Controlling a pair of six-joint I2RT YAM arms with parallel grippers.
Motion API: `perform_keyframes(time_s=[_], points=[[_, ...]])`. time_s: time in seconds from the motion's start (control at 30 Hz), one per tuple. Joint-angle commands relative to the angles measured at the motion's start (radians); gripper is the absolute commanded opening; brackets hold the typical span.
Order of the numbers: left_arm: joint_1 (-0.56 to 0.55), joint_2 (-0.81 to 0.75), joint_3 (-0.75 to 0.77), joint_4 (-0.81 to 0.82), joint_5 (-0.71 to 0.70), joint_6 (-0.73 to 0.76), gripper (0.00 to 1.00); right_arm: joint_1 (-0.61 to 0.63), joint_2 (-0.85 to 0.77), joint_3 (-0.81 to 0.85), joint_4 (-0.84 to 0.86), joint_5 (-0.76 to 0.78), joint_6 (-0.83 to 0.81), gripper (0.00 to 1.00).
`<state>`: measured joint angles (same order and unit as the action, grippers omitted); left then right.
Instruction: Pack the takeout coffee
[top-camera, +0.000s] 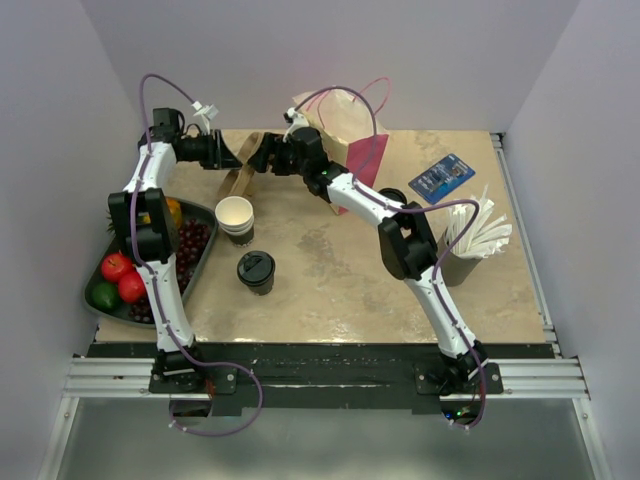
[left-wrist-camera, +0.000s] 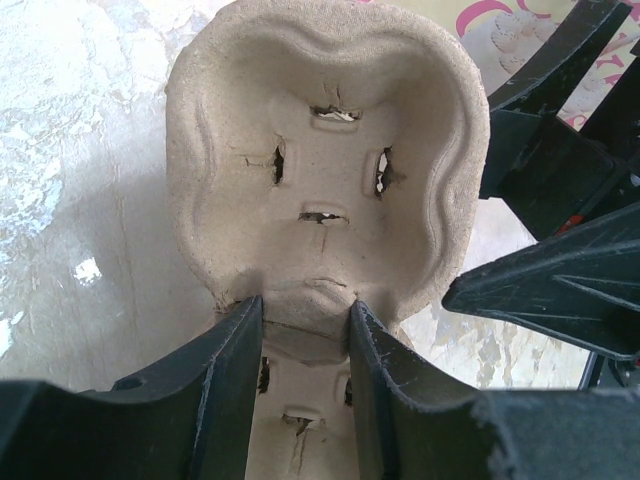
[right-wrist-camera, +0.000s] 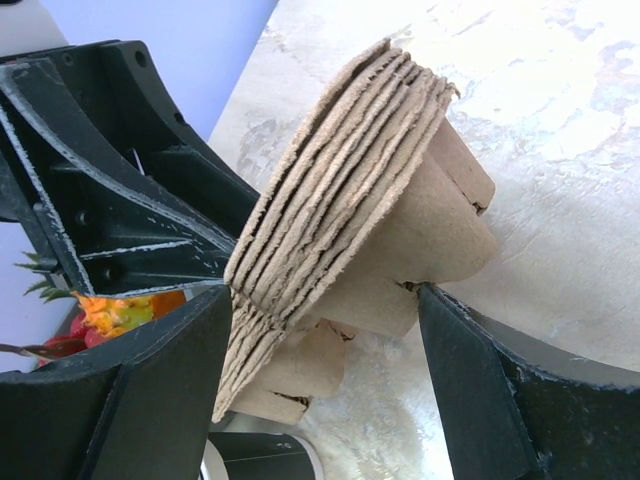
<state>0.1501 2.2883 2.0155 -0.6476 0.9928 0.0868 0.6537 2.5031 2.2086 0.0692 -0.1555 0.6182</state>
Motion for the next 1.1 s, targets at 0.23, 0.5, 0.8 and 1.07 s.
perform_keyframes(time_s=[0.23,0.5,0.8,1.07], points=[[0.005,-0.092,-0.003,0.037,0.115,-0.032,0.0,-0.003,0.04,0.043,-0.046,0.123,0.034,0.77],[0.008,-0.098,-0.009,0.062,0.158,-0.058,0.0,-0.006,0.059,0.048,-0.103,0.214,0.034,0.74],[0.026,-0.105,-0.014,0.131,0.222,-0.139,0.0,-0.006,0.066,0.02,-0.169,0.257,0.015,0.74],[0.028,-0.108,-0.032,0.091,0.092,-0.091,0.0,-0.005,0.053,0.016,-0.083,0.165,-0.028,0.73]])
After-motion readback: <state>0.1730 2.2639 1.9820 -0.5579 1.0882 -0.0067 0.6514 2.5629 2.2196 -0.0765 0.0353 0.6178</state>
